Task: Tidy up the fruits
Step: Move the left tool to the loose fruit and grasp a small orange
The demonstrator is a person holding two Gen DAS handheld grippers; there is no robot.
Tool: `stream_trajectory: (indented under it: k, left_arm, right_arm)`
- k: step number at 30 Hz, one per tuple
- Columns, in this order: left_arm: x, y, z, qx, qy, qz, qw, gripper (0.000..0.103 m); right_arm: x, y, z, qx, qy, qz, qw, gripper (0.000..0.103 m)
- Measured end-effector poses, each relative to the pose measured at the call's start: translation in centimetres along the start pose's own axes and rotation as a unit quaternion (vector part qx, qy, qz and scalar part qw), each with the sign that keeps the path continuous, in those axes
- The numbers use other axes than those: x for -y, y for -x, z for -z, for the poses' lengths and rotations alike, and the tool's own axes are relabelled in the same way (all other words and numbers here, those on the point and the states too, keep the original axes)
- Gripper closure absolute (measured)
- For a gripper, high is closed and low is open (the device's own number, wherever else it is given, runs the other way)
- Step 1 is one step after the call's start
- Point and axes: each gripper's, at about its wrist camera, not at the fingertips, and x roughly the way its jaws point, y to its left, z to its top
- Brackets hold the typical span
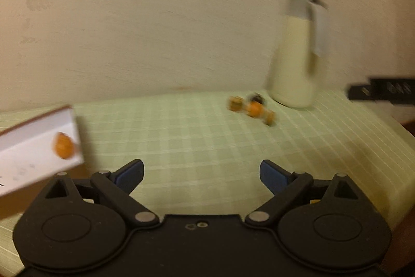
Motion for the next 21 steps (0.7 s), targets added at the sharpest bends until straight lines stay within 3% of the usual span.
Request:
stream_trajectory:
  k: [14,20,21]
  left_arm:
    - [8.8,-0.9,3.0,-0.017,-0.030,0.047,0.9983,0.038]
    - [10.3,-3.6,3.2,-0.045,-0.015,0.040,0.9981,0.062]
    - [10.3,-3.9,3.4,-0.049,-0.008,0.044,0.9978,0.062]
  right_arm:
    - [3.4,0.0,3.5,-0.029,0.038,0.013,0.999,0.000]
    - [5.2,-0.1,3.4,-0.033,0.010,0.019,0.999,0.000]
    - [5.4,-0.2,3.3,-0.035,0.001,0.018,0.999,0.000]
